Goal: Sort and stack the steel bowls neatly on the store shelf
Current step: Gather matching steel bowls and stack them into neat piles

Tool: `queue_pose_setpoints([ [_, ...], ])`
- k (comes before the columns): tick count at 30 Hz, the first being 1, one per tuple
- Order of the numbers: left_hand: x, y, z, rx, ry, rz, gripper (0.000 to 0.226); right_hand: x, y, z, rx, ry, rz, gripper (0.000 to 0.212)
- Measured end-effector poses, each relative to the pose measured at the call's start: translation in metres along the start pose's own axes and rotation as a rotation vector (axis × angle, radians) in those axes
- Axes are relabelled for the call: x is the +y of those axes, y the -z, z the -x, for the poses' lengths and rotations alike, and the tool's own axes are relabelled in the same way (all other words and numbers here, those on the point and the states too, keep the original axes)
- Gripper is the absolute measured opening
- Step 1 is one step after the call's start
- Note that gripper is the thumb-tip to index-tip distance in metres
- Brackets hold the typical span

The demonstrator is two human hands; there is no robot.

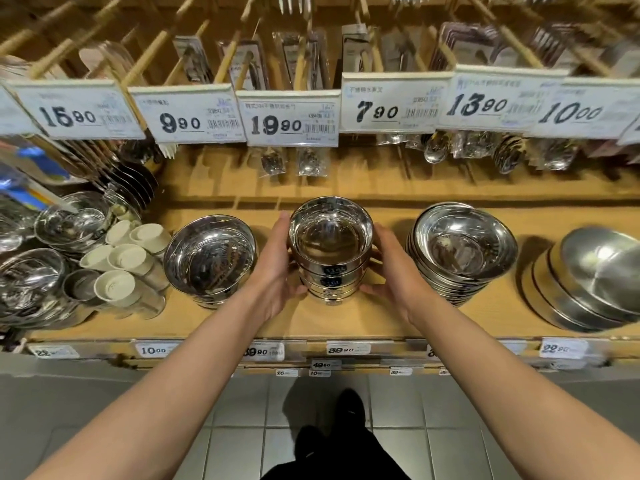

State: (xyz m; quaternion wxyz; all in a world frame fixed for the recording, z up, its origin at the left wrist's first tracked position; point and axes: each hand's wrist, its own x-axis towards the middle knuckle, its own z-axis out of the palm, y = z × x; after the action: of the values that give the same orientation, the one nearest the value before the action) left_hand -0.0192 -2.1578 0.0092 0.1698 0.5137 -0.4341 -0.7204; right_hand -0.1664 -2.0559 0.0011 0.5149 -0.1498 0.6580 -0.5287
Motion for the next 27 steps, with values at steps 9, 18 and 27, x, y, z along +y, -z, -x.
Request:
queue_pose_setpoints([
  [9, 0.008, 0.004, 0.025, 0.048, -0.07, -0.052, 0.036, -0.002, -0.004, 0.022, 0.044, 0.059, 0.076, 0.03],
  [18, -0.006, 0.034, 0.057, 0.076, -0.228, -0.181, 0.023, 0.017, 0.021, 0.066, 0.15, 0.066, -0.056, 0.03],
  [27, -0.048, 0.021, 0.085, -0.037, -0.19, -0.21, 0.013, 0.054, 0.087, 0.132, 0.355, 0.049, -0.181, 0.023],
])
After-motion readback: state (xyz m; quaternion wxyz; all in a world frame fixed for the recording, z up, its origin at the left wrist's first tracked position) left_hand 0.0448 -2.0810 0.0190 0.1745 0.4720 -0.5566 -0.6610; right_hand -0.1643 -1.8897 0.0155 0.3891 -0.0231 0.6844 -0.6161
